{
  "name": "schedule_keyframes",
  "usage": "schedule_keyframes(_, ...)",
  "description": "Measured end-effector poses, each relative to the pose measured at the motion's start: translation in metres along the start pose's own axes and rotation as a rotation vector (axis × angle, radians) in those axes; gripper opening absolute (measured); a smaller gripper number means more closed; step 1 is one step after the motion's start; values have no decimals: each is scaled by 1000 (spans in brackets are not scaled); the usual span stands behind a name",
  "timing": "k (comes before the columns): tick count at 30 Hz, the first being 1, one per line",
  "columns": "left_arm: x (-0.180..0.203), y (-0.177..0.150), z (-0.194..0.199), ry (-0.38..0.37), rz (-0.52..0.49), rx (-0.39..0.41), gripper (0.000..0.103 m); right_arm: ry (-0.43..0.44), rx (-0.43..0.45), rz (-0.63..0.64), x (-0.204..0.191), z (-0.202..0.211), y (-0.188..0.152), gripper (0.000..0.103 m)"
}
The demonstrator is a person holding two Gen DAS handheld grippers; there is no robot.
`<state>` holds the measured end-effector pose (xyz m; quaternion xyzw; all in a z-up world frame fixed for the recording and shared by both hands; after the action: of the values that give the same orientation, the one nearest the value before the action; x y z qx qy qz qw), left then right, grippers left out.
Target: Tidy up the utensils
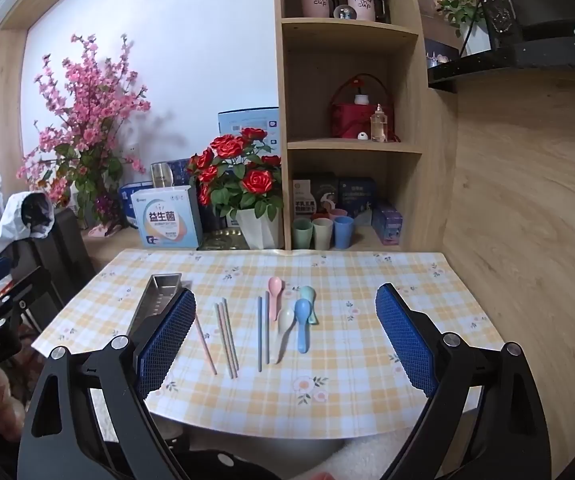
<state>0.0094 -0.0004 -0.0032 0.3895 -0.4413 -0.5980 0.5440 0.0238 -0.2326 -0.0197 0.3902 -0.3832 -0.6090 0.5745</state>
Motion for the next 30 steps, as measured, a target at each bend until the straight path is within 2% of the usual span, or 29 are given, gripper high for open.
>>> schedule_keyframes(30,-5,1,0,3,4,3,98,-8,0,7,2,0,4,89)
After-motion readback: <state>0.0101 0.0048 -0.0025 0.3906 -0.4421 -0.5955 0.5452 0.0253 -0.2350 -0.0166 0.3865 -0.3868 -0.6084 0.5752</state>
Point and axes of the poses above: each gripper's, at about its wrist camera, not at the fingertips, and z roughly against the way its jaws point, x to its right, y to its top, the point moved 1 cm from there along -z, roughly the way its jaws point, and after that the axes turned 6 degrees about -y, right-handed, at the moved point
